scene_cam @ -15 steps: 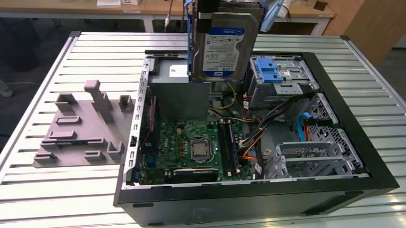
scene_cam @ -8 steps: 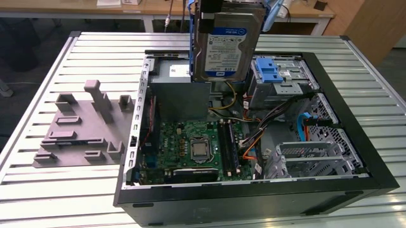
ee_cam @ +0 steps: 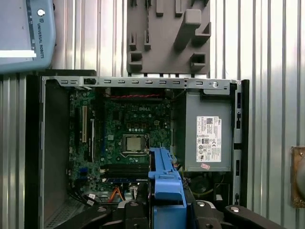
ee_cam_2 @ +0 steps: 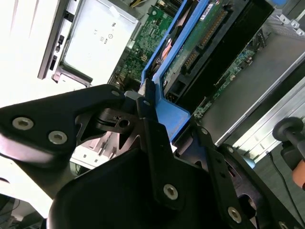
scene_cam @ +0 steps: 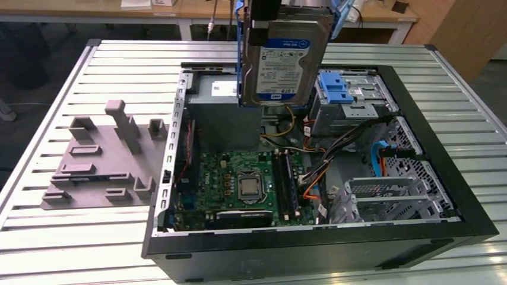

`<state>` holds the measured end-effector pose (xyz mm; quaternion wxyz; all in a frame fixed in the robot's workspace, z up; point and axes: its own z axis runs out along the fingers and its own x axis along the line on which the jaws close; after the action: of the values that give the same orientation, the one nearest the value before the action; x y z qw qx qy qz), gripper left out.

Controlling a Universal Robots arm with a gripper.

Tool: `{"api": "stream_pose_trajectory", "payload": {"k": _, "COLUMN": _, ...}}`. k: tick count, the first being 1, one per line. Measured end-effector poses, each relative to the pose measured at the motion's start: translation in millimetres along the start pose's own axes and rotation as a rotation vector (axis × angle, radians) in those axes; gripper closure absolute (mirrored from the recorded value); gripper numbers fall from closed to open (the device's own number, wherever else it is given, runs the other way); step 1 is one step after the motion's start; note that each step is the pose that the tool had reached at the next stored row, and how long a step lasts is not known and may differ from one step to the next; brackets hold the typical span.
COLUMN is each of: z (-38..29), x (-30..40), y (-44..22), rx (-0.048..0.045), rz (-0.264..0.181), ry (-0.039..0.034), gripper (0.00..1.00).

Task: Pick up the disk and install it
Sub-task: 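Pick up the disk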

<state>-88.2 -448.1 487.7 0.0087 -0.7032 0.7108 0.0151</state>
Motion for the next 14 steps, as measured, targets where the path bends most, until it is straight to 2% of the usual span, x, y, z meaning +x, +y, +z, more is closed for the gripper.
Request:
{"api": "stream_pose_trajectory", "payload": {"k": 3, "z": 0.0, "x": 0.4, "y": -2.6, "rx": -0.0001, "rz": 0.001, "ry": 0.0001, "gripper": 0.64}}
{"api": "stream_pose_trajectory", "payload": {"k": 14, "z": -0.1, "x": 1.2, "y": -21.8, "rx": 0.0000, "rz": 0.002, "ry": 0.0000, "gripper": 0.64}}
